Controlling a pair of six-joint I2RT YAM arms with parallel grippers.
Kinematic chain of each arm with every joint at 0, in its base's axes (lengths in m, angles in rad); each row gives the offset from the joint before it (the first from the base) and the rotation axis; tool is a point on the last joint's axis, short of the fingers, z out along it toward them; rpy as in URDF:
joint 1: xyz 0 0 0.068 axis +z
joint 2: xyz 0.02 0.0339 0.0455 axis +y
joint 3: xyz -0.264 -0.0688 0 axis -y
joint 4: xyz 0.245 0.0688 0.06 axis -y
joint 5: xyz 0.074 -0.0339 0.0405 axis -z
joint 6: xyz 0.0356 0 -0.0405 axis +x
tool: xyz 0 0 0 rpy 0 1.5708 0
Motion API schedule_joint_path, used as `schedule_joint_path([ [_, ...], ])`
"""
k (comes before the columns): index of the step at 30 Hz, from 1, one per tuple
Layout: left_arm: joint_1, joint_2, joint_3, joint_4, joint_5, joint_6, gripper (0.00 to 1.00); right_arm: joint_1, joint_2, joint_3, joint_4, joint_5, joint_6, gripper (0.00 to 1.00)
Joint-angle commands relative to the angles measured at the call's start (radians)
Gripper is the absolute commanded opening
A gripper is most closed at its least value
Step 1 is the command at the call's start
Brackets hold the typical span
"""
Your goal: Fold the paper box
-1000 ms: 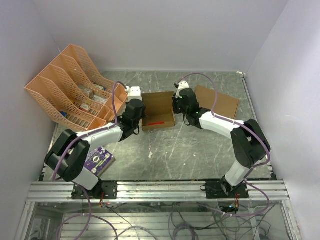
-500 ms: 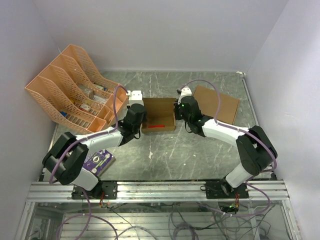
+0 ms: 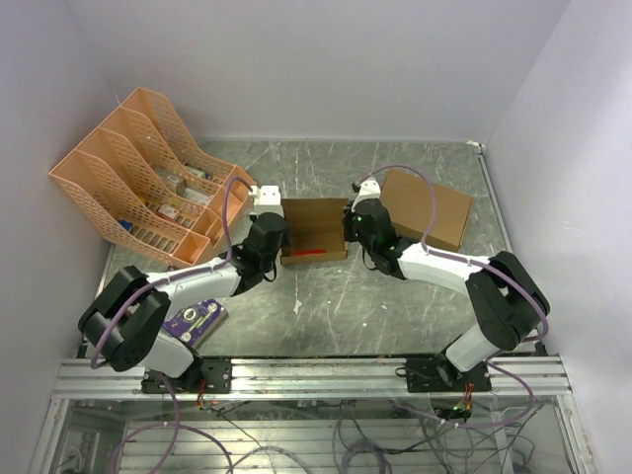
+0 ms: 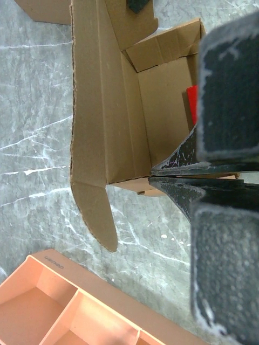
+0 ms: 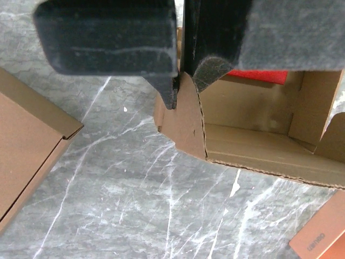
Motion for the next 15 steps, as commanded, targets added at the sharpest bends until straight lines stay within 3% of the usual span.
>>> schedule_joint_path([
  [1,-0.019,-0.027,-0.023,0.069,0.011,-0.011,0.07,0.025,-0.02,-0.041,0.029,0.018,0.053,0.0],
  [15,-0.035,-0.038,-0.05,0.092,0.0,0.003,0.07,0.027,-0.029,-0.064,0.023,0.012,0.095,0.0],
])
